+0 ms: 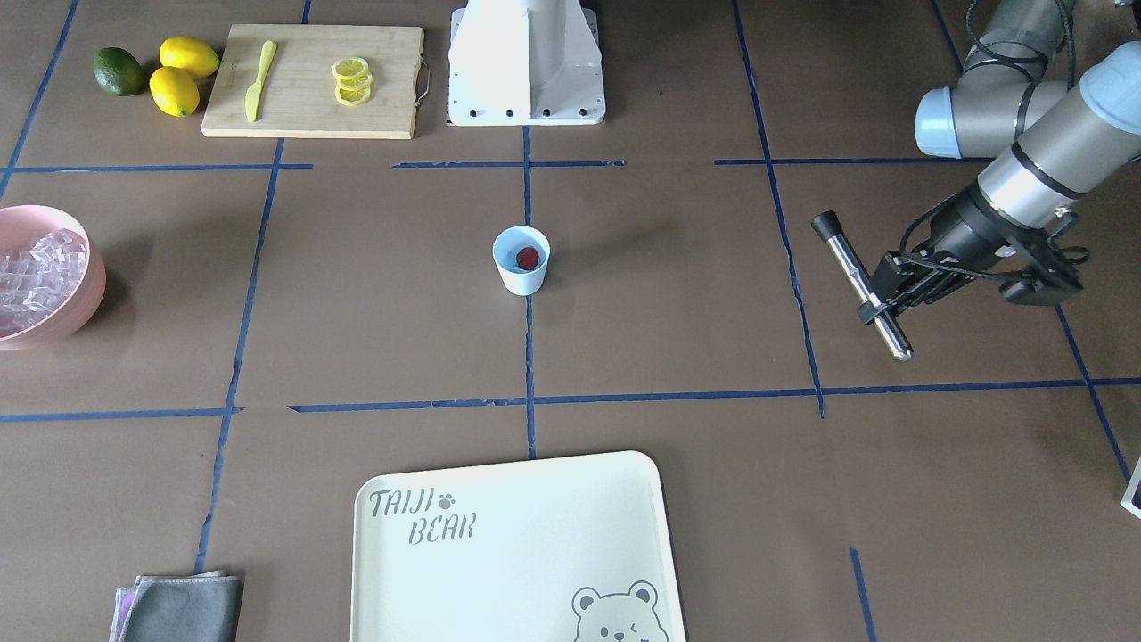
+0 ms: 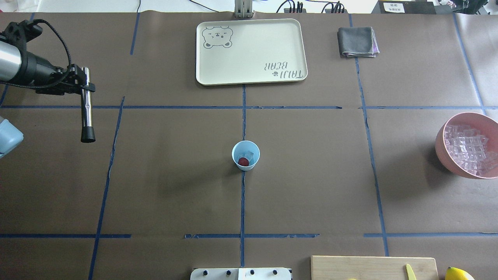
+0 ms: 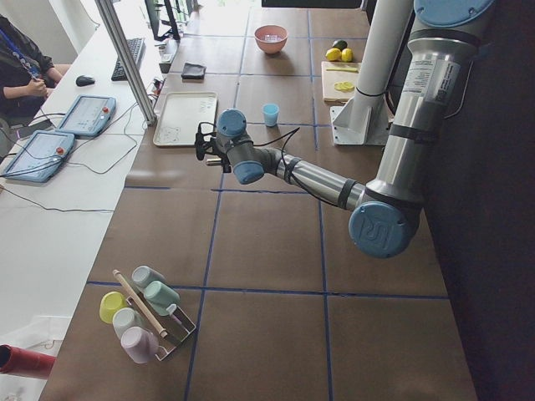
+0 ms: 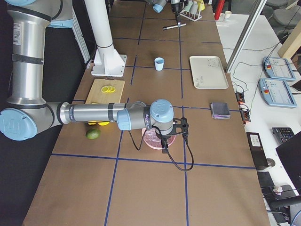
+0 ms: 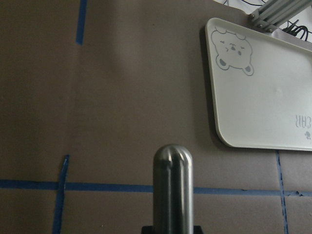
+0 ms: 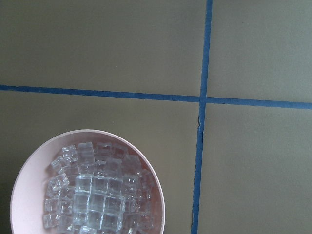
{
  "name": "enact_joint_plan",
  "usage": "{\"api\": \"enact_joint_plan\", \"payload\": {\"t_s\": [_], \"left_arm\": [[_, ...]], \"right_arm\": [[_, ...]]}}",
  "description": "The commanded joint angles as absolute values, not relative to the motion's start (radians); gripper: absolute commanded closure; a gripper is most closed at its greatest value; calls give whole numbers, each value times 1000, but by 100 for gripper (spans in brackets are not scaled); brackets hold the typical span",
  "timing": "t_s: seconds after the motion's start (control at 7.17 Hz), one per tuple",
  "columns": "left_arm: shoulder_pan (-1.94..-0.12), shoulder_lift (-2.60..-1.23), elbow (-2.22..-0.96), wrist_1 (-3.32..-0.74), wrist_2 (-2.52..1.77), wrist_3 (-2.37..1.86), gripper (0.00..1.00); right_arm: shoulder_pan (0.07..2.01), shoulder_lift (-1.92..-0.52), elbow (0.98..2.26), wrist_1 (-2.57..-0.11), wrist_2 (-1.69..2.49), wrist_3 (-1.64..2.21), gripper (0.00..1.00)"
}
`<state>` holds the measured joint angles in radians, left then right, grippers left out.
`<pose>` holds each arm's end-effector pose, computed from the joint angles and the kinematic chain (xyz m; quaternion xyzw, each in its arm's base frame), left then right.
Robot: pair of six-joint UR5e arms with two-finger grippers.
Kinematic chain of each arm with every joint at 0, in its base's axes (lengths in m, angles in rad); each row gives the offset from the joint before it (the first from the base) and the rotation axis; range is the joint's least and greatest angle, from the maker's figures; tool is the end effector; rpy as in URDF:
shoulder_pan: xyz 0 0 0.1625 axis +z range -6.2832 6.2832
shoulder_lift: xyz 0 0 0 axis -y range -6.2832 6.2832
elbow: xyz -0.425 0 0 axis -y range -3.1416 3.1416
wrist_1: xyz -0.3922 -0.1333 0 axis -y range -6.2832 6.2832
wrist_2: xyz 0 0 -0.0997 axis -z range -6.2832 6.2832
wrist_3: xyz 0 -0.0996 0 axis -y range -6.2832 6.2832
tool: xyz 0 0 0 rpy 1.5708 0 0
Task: Mash ice and strawberries in cup
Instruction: 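Lower the pestle onto the table and open the left gripper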
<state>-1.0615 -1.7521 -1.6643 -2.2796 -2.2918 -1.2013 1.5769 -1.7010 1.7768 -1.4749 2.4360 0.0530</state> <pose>0.2197 -0.5320 0.4326 0.0552 0.5375 -0.1230 0.8324 0.0602 -0.4448 0.6008 0.0680 -0.4194 -0.0092 0.9052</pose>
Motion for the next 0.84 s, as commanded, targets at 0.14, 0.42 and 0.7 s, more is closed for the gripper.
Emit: {"api": "enact_joint_plan", "payload": {"t_s": [0.14, 0.42, 0.7], "left_arm": [[-1103, -1599, -1663, -2108, -2281, -790, 100], [-1098, -1485, -1649, -2098, -2182, -633, 100], [-1095, -1477, -1596, -2098, -2125, -604, 100]], "right_arm": [[1577, -1694, 1782, -1470, 2430, 54, 0], [1577, -1689, 1782, -1468, 2424, 55, 0], [1577, -1687, 1782, -1468, 2422, 55, 0]]}}
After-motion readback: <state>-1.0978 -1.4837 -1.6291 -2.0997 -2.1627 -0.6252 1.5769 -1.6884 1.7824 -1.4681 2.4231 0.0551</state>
